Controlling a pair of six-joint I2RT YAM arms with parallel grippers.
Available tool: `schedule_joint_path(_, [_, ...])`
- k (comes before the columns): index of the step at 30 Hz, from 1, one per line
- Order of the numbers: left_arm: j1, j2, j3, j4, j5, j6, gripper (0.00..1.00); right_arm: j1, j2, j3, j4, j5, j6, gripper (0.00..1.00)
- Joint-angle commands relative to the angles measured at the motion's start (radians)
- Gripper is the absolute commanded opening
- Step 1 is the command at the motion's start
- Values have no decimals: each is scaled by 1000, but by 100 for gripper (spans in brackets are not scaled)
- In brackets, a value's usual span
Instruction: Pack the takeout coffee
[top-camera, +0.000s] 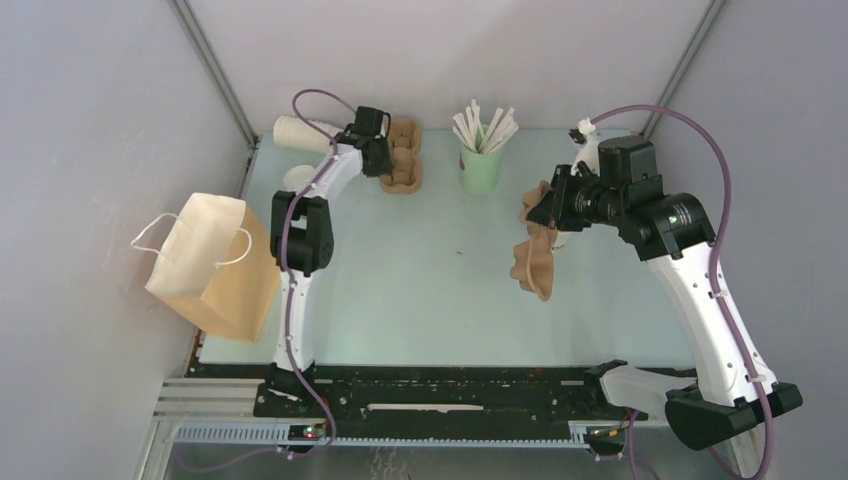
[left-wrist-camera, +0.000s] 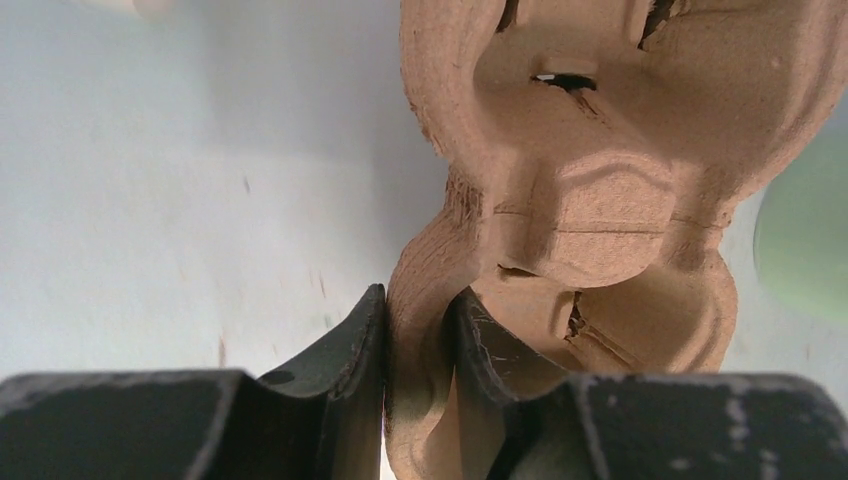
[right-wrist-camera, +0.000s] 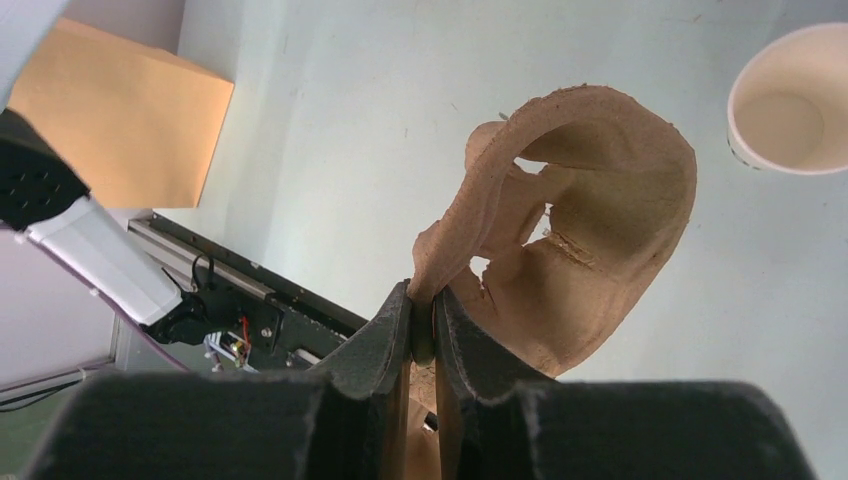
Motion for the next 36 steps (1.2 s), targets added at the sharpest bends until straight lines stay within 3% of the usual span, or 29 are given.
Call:
schedule_joint_path(1, [19,119,268,-42,17,88,27,-7,7,36,-38,-3,-7,19])
schedule_joint_path(6, [33,127,290,-66,23,57,69,2,43,80,-54,-41,-16,19])
schedule_joint_path(11, [22,-48,194,-119,102,2,85,42,66,88,-45,-28,-37,19])
schedule_joint_path(15, [-6,-349,-22,-124,193,-114,89,87,81,44,-19,73,-11,20])
schedule_joint_path(20, [-86,-801,-502,159,446,-349,90,164,94,-46,92,219,76,21])
schedule_joint_path(24, [-262,-1070,-720,274,424,-465,91,246,160,-36,123,368,182,20])
schedule_joint_path(29, [-503,-1147,-740,220,238,-408,91,303,234,4,103,438,321,15])
schedule_joint_path(36, [-641,-1014,-546,-84,111,-139,76,341,262,28,109,445,392,16])
